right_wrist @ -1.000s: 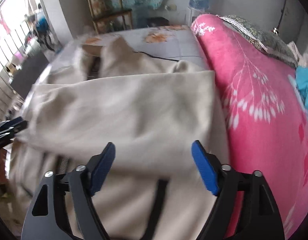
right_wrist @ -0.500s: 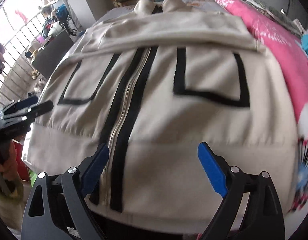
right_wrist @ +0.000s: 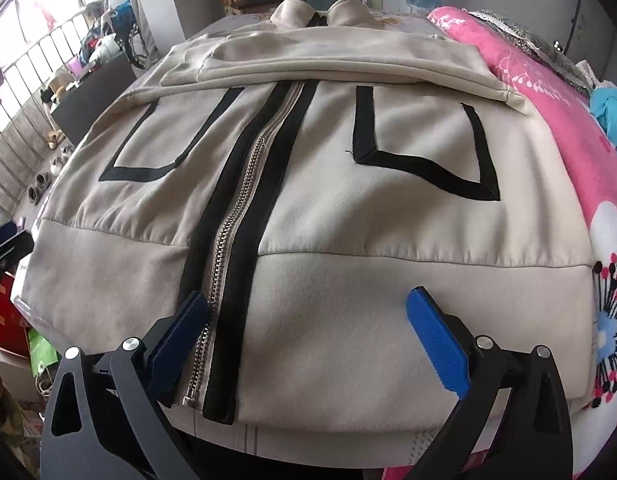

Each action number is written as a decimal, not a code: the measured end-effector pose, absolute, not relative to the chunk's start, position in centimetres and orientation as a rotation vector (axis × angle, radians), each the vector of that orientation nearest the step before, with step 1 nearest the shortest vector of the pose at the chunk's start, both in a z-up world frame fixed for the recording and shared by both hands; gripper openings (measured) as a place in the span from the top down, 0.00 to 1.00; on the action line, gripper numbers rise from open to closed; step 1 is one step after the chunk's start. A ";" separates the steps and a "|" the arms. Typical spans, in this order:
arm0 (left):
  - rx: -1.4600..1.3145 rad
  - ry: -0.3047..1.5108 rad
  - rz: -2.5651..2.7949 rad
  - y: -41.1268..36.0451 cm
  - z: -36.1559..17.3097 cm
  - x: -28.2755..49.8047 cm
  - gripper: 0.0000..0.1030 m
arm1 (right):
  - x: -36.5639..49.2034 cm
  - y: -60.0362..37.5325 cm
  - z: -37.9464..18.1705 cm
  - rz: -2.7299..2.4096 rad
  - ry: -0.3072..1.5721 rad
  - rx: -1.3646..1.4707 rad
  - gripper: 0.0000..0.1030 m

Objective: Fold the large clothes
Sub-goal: 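Open both tools and release the folded sleeves onto the jacket, then grasp the jacket hem with the left tool while the right tool grasps the hem beside it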

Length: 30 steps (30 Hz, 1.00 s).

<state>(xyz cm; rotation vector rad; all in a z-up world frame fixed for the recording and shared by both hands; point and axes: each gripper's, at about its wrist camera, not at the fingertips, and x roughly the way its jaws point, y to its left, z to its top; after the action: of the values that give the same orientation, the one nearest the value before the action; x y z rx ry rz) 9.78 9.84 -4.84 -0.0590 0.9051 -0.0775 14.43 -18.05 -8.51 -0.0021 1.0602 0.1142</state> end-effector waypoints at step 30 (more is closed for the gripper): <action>-0.430 0.931 -0.254 13.9 -8.7 6.9 0.65 | 13.9 -19.2 -8.2 0.133 1.061 0.083 0.06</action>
<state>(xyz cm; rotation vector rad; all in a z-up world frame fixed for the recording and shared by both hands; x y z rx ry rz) 6.93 13.89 -8.70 -0.4300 0.9307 -0.2542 13.93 -19.21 -8.19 0.0826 1.0608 0.1331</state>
